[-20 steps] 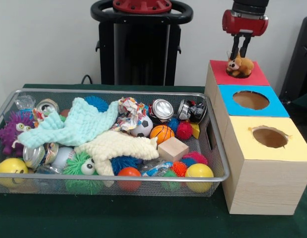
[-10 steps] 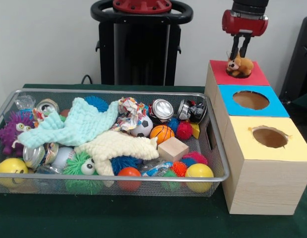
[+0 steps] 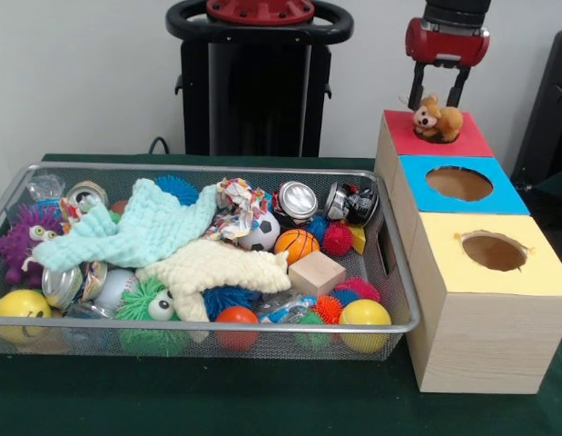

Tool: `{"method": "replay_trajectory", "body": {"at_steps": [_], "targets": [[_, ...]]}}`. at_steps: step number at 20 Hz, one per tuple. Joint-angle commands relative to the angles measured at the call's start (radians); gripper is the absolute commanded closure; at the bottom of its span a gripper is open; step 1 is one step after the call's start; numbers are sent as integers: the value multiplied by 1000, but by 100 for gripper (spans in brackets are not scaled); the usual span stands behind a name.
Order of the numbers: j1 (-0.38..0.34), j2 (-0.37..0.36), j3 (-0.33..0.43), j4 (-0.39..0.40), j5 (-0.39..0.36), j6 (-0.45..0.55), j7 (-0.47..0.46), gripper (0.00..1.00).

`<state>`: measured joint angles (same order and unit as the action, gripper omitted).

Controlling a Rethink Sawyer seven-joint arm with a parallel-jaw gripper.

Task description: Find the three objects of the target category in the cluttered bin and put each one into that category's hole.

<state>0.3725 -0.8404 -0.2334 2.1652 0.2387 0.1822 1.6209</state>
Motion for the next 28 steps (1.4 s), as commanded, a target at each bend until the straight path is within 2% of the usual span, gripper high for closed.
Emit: {"method": "replay_trajectory", "body": {"at_steps": [1, 10, 12, 16, 22, 26, 28], "targets": [[-33, 50, 40, 75, 47, -16, 269, 0], [-28, 43, 35, 72, 37, -23, 249, 0], [-37, 20, 33, 73, 42, 8, 244, 0], [-29, -25, -6, 21, 32, 122, 218, 0], [-27, -67, -41, -39, 36, 249, 232, 0], [-35, -82, -50, -66, 39, 297, 239, 0], [-35, -83, -54, -71, 36, 273, 237, 0]]}}
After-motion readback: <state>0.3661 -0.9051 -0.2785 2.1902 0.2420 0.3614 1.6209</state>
